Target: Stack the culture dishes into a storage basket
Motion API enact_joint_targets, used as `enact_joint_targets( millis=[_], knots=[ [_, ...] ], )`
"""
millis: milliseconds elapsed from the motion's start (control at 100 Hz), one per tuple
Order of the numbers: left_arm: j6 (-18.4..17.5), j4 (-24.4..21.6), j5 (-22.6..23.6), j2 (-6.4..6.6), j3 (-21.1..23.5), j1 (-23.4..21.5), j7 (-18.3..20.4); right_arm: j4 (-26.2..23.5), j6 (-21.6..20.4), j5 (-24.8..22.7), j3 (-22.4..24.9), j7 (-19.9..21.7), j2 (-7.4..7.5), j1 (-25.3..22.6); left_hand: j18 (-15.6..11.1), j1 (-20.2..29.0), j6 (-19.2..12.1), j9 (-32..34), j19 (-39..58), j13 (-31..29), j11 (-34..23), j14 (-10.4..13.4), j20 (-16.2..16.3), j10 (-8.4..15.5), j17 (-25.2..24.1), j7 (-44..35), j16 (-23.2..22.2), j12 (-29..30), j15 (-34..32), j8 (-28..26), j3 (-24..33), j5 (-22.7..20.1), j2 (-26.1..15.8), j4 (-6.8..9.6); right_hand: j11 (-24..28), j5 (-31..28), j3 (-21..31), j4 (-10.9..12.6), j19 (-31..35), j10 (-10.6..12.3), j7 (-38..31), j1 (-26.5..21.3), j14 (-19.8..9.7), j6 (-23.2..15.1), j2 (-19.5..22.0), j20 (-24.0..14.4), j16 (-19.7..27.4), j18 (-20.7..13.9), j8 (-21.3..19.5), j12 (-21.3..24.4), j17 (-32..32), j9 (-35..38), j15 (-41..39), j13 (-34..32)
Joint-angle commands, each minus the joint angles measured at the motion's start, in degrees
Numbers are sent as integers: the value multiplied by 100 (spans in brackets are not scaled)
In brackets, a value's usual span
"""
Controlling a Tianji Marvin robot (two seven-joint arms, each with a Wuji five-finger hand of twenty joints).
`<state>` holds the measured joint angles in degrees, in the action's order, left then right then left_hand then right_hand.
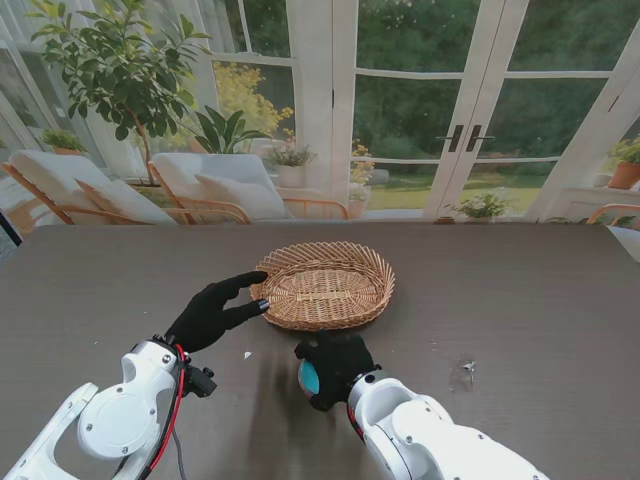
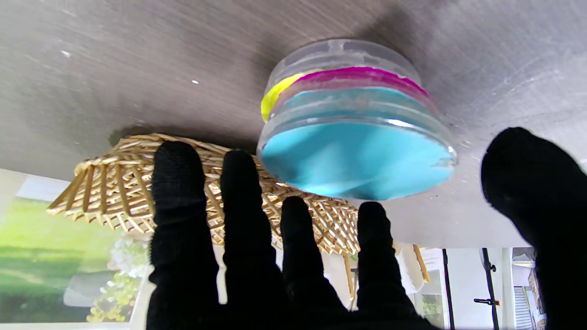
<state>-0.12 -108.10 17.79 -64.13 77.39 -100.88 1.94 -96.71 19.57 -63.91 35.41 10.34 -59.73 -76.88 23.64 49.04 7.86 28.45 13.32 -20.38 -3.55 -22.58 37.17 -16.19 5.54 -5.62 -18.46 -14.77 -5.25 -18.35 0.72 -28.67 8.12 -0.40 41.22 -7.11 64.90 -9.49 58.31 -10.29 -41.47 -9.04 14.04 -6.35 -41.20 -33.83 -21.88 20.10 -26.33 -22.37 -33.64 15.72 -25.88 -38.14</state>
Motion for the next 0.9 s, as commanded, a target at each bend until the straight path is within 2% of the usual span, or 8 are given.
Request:
enact_joint_targets(
  millis=[0,130,300,390,890],
  knots=[
    [9,-8,-26,-7,3,-6,113,-74,-16,-12,-2,120,-15,-41,82,173,-86,-29,-166,179,71,-66,19,-17,-37,2,-41,38,74,10,-122,-42,-233,15,-115,247,-486,113,-307,89,119,202,248,20,6,274,182,399,-26,148,1170,-192,342,201],
    [15,-8,-33,-6,1,-4,118,-78,-3,35,-18,138,-15,-39,84,163,-112,-16,-166,170,67,-54,18,-7,-34,3,-42,36,72,10,-127,-39,-240,13,-230,252,-551,113,-854,75,239,215,403,50,35,590,482,671,-4,299,1314,-169,910,346],
    [22,-10,-44,-4,1,-3,132,-71,41,65,-71,203,-10,5,84,176,-95,-19,-166,178,70,-71,18,-23,-33,2,-41,37,75,10,-123,-43,-230,15,-452,250,-581,101,-1307,34,357,234,511,122,37,866,760,813,23,439,1489,-236,1387,576],
    [26,-13,-45,-3,2,-3,139,-47,62,65,-106,200,-12,35,78,175,-100,-23,-165,181,71,-71,17,-29,-31,2,-41,37,77,10,-122,-40,-235,15,-602,252,-600,102,-1526,-5,567,220,561,164,41,1000,887,863,184,506,1592,-277,1570,712],
    [35,-19,-59,3,5,-6,173,231,367,172,-522,210,-36,377,82,173,-77,-14,-163,173,68,-72,18,-29,-28,-5,-43,36,73,7,-125,-62,-236,15,-850,304,-626,101,-1790,-96,1133,229,609,473,76,1202,1082,962,402,599,1698,-352,1766,923]
  ],
)
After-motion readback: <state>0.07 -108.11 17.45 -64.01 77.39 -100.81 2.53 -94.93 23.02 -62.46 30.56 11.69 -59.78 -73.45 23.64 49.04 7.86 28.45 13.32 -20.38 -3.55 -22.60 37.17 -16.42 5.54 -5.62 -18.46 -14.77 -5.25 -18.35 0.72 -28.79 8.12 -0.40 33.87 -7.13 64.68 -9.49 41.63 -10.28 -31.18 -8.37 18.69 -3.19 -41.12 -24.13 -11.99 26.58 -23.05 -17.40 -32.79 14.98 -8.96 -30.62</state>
